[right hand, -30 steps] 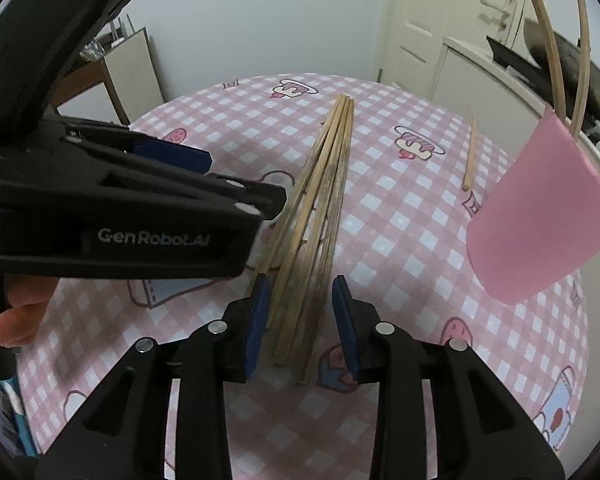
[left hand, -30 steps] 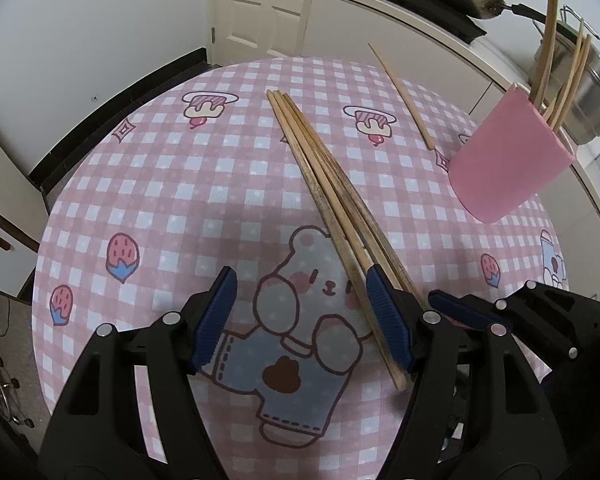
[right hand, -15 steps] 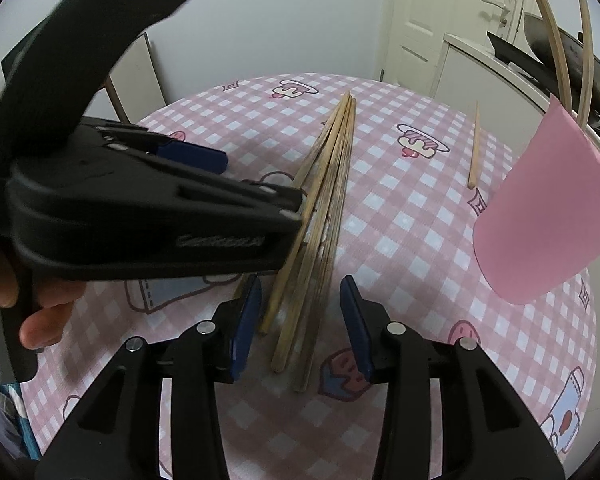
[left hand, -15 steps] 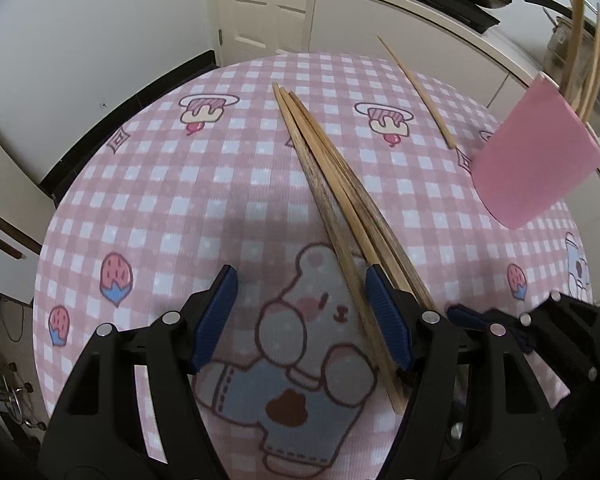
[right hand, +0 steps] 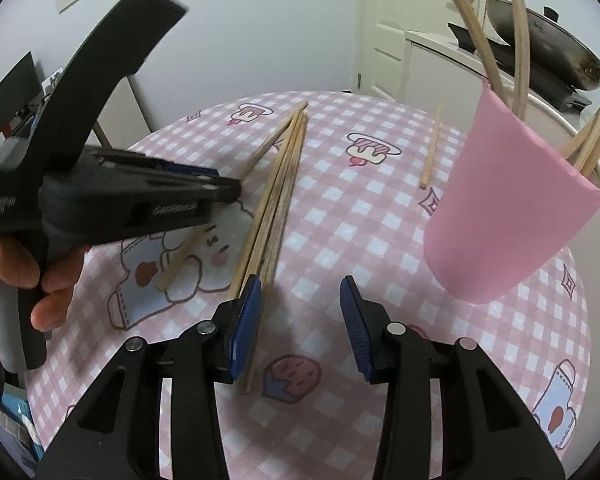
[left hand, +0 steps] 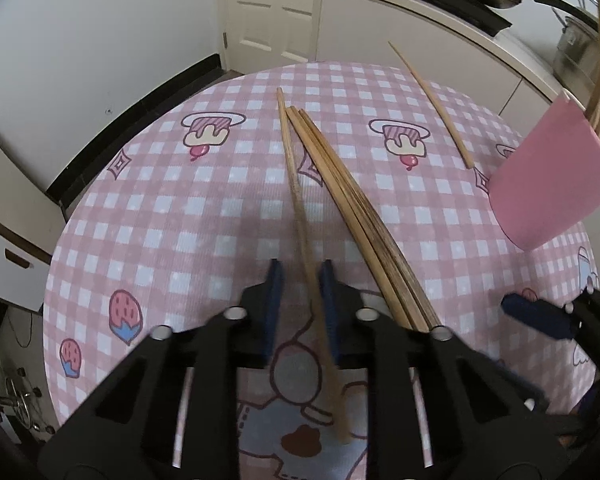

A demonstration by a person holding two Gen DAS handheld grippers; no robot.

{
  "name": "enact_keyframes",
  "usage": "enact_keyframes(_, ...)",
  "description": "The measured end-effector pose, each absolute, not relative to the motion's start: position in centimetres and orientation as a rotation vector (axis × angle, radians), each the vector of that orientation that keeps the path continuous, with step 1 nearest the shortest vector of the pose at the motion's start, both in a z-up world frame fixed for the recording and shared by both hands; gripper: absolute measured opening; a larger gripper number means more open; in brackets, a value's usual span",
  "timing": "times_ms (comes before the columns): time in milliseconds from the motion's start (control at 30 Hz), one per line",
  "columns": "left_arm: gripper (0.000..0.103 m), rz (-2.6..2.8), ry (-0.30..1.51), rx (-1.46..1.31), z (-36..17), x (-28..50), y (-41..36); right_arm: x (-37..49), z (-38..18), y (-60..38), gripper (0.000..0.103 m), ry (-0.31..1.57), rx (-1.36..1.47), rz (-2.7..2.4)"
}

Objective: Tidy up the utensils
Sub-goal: 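Close the left tool on one chopstick while the right tool closes on another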

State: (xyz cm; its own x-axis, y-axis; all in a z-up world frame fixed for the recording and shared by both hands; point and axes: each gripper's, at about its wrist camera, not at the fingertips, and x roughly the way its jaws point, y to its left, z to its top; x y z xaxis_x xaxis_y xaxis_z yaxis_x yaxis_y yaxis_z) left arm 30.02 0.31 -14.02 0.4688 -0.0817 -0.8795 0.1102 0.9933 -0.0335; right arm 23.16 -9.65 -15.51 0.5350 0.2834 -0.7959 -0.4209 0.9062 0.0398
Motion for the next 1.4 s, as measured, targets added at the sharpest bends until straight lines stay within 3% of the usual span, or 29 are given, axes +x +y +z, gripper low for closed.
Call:
enact_keyframes(133,0.008,-0.131,1.06,0.043,-14.0,28.9,0.6,23.7,-15.5,-9.4,0.039,0.92,-0.161,0.427)
enact_keyframes(1133,0.009,-0.143,1.144,-0.027,-13.8,35.1,1.8,29.2,-16.9,-6.0,0.038,0.955,-0.245,0.357)
enact_keyframes(1233,0.009,-0.147,1.128,-0.025,-13.9,35.5,1.8,30.0,-17.0,-5.7,0.025,0.951,-0.242,0.363)
enact_keyframes(1300,0.008,-0.154,1.113,-0.011,-14.0,35.2,1.6,30.2,-16.9,-5.5,0.005,0.951,-0.241,0.369)
enact_keyframes(1400,0.008,-0.167,1.098,0.009,-14.0,34.5,1.6,29.9,-16.9,-5.4,0.005,0.95,-0.259,0.369)
